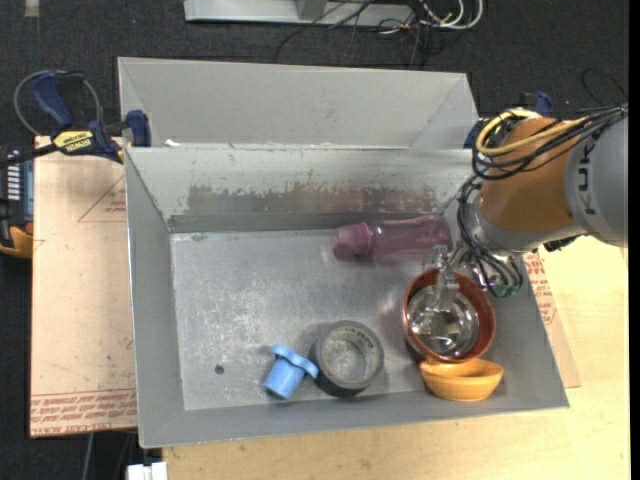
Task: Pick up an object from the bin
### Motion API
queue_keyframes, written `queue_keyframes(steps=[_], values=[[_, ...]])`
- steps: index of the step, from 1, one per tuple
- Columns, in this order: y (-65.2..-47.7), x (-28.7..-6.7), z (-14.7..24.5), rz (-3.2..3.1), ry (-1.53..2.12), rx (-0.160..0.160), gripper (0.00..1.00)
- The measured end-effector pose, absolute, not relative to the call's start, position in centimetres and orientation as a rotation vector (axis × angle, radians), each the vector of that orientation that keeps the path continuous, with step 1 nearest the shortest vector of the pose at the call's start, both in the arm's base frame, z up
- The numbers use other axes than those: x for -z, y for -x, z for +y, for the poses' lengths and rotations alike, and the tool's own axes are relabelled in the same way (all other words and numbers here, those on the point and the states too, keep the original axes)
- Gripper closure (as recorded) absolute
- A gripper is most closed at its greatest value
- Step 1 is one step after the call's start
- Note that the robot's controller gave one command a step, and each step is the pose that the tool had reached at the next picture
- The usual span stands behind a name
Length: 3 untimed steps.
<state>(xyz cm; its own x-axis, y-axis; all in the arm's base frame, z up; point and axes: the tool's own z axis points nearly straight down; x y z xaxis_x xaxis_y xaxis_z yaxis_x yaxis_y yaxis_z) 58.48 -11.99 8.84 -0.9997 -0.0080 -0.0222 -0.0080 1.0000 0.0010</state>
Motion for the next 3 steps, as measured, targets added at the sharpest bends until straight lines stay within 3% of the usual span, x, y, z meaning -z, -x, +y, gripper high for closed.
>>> queue_keyframes(steps=[1, 2, 3], values=[[-58.8, -7.0, -12.1, 3.118, -0.024, -0.005, 0.00], [-58.8, -7.0, -12.1, 3.118, -0.024, -0.005, 0.00], [-58.5, -8.7, -14.4, 3.090, 0.366, -0.004, 1.00]])
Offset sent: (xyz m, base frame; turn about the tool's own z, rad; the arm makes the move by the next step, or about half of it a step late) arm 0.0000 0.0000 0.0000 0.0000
